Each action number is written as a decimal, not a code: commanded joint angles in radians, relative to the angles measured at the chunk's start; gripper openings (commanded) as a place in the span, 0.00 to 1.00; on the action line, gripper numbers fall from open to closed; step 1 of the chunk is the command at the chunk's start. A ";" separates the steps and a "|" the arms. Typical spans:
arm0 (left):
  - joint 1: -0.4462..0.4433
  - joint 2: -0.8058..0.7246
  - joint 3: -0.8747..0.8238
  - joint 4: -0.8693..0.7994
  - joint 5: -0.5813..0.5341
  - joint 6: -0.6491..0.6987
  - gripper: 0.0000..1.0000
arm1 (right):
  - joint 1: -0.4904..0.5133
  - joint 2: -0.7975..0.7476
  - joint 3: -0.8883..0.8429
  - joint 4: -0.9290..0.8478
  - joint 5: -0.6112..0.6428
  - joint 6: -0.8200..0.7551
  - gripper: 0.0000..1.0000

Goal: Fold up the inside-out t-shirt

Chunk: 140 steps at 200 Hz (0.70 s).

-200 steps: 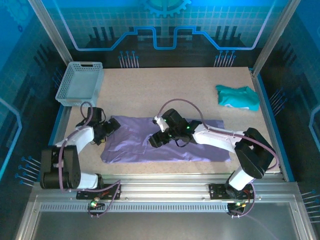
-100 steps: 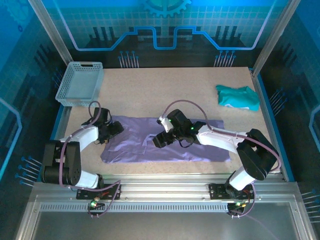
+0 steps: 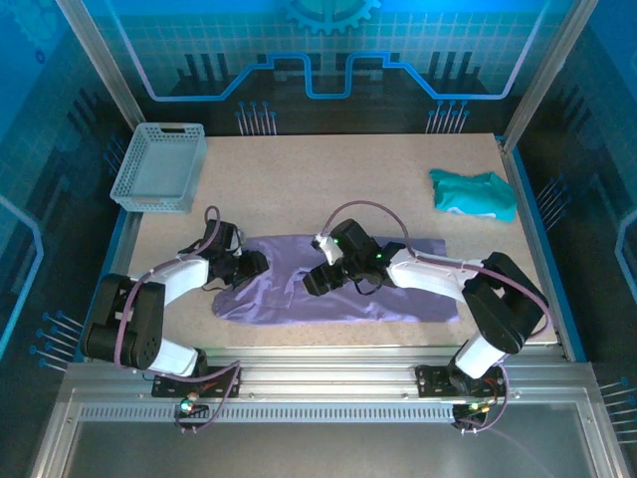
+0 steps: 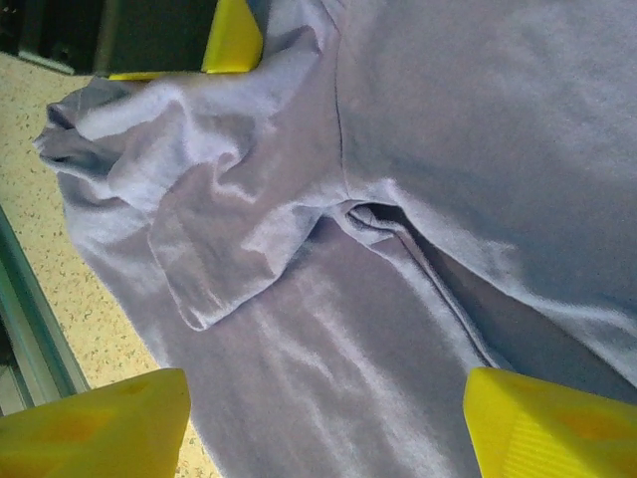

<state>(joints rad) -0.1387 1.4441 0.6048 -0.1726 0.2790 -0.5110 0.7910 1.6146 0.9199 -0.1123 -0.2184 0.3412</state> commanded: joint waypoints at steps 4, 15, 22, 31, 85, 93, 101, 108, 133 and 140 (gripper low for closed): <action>-0.002 0.025 -0.019 0.019 0.077 0.026 0.38 | -0.005 0.023 0.027 0.004 -0.019 0.014 0.73; -0.002 0.035 -0.020 0.022 0.075 0.030 0.32 | -0.004 0.027 0.031 -0.001 -0.018 0.013 0.73; -0.002 0.038 -0.020 0.024 0.073 0.032 0.29 | -0.004 0.028 0.032 -0.004 -0.018 0.012 0.73; -0.002 0.041 -0.018 0.034 0.080 0.037 0.24 | -0.004 0.030 0.034 -0.008 -0.014 0.012 0.73; 0.002 -0.032 0.002 0.072 0.065 -0.010 0.00 | -0.017 -0.014 0.047 -0.066 0.043 -0.027 0.73; 0.002 -0.057 0.015 0.047 0.029 -0.022 0.00 | -0.027 -0.029 0.045 -0.075 0.049 -0.032 0.73; 0.001 -0.076 0.042 -0.008 -0.018 -0.025 0.00 | -0.040 -0.045 0.042 -0.082 0.054 -0.036 0.73; 0.005 -0.087 0.075 -0.073 -0.063 -0.021 0.00 | -0.054 -0.059 0.037 -0.087 0.057 -0.039 0.73; 0.040 -0.097 0.218 -0.308 -0.179 0.042 0.00 | -0.108 -0.103 0.023 -0.110 0.083 -0.045 0.73; 0.059 -0.097 0.259 -0.373 -0.203 0.059 0.00 | -0.129 -0.116 0.016 -0.113 0.087 -0.040 0.73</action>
<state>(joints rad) -0.1261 1.3800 0.7284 -0.3157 0.2165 -0.5121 0.7227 1.5623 0.9440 -0.1852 -0.1669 0.3157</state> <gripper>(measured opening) 0.054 0.733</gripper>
